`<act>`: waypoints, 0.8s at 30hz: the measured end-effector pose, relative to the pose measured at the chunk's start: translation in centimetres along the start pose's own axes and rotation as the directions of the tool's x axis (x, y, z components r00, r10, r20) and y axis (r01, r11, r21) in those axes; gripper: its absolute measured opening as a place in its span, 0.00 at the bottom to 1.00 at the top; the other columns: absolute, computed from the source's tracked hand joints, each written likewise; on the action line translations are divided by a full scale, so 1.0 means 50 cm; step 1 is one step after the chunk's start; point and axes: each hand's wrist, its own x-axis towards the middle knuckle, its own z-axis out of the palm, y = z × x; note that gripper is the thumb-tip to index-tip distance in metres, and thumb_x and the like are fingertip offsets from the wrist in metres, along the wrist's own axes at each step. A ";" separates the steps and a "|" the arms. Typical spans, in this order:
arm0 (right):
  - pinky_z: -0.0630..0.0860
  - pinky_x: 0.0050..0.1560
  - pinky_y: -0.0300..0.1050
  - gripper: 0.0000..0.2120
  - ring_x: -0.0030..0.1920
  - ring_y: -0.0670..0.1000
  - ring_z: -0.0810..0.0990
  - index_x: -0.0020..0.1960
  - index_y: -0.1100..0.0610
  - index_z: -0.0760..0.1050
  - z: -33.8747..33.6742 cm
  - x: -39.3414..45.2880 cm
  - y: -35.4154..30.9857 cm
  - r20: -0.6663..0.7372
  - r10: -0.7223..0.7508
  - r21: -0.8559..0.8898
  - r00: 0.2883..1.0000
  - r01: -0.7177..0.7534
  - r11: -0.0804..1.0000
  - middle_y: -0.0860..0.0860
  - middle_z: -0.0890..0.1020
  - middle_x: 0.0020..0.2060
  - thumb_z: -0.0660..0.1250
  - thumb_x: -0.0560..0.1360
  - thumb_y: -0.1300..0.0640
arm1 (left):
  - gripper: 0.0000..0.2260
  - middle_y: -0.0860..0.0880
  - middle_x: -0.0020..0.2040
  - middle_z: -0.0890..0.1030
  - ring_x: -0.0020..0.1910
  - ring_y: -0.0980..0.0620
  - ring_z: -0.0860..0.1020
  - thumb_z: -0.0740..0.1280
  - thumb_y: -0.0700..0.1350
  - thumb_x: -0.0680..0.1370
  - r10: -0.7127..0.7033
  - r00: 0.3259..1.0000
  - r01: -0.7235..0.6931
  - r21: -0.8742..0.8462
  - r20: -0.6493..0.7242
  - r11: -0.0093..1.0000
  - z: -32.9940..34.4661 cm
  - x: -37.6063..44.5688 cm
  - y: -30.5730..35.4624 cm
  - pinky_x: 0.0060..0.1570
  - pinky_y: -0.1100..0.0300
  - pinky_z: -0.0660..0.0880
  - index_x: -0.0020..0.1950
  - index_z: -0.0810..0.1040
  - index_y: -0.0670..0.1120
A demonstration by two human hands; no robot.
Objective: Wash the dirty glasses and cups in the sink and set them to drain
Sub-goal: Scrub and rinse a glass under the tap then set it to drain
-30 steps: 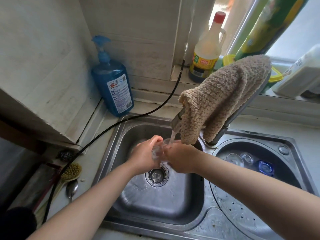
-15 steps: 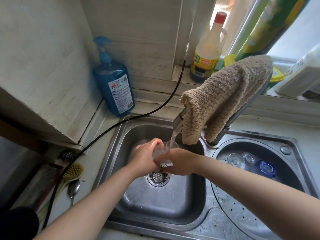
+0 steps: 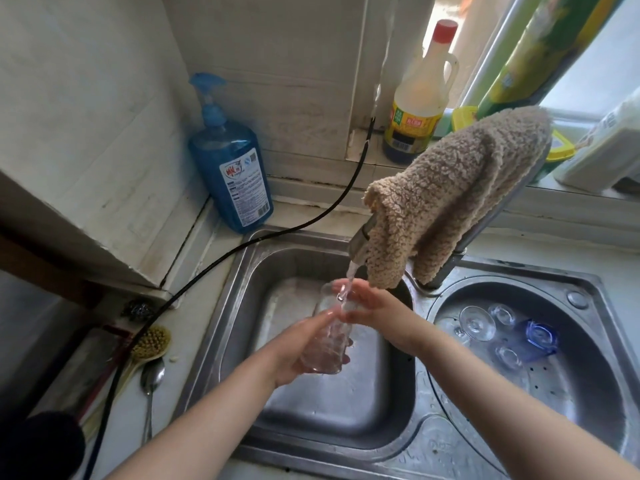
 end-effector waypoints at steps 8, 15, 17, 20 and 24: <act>0.64 0.69 0.41 0.28 0.68 0.46 0.68 0.73 0.57 0.64 0.151 -0.040 0.040 -0.402 -0.298 -0.443 0.866 0.101 0.891 0.48 0.69 0.68 0.60 0.76 0.47 | 0.18 0.45 0.33 0.83 0.30 0.48 0.83 0.68 0.60 0.72 -0.271 0.961 0.188 -0.613 -0.045 0.768 0.037 0.053 0.021 0.30 0.59 0.80 0.39 0.81 0.45; 0.79 0.49 0.51 0.09 0.43 0.49 0.82 0.49 0.52 0.81 0.079 0.020 0.026 -0.485 -0.193 -0.243 0.853 0.081 0.967 0.51 0.84 0.41 0.71 0.72 0.49 | 0.18 0.42 0.30 0.82 0.30 0.44 0.82 0.63 0.58 0.77 -0.263 0.965 0.173 -0.796 0.019 0.579 0.067 0.056 0.066 0.28 0.54 0.79 0.45 0.78 0.43; 0.76 0.40 0.37 0.06 0.36 0.46 0.79 0.41 0.47 0.76 0.083 0.021 0.021 -0.535 -0.343 -0.426 0.772 0.104 0.899 0.46 0.81 0.34 0.68 0.73 0.46 | 0.20 0.41 0.33 0.83 0.35 0.42 0.82 0.61 0.59 0.78 -0.256 0.966 0.128 -0.803 -0.033 0.583 0.071 0.070 0.076 0.36 0.49 0.75 0.51 0.78 0.43; 0.75 0.47 0.44 0.19 0.43 0.52 0.81 0.50 0.52 0.77 0.082 0.026 0.011 -0.531 -0.463 -0.598 0.710 0.073 0.798 0.49 0.83 0.40 0.60 0.74 0.37 | 0.18 0.41 0.35 0.83 0.41 0.44 0.80 0.64 0.58 0.77 -0.241 0.970 0.116 -0.807 -0.033 0.579 0.089 0.068 0.084 0.40 0.51 0.73 0.53 0.78 0.43; 0.74 0.53 0.48 0.21 0.51 0.59 0.80 0.53 0.57 0.77 0.062 0.064 -0.008 -0.633 -0.255 -0.609 0.731 -0.267 0.747 0.56 0.82 0.47 0.59 0.77 0.40 | 0.20 0.44 0.42 0.84 0.45 0.45 0.80 0.69 0.62 0.72 -0.243 0.968 0.192 -0.793 0.058 0.578 0.103 0.067 0.076 0.39 0.52 0.75 0.54 0.80 0.48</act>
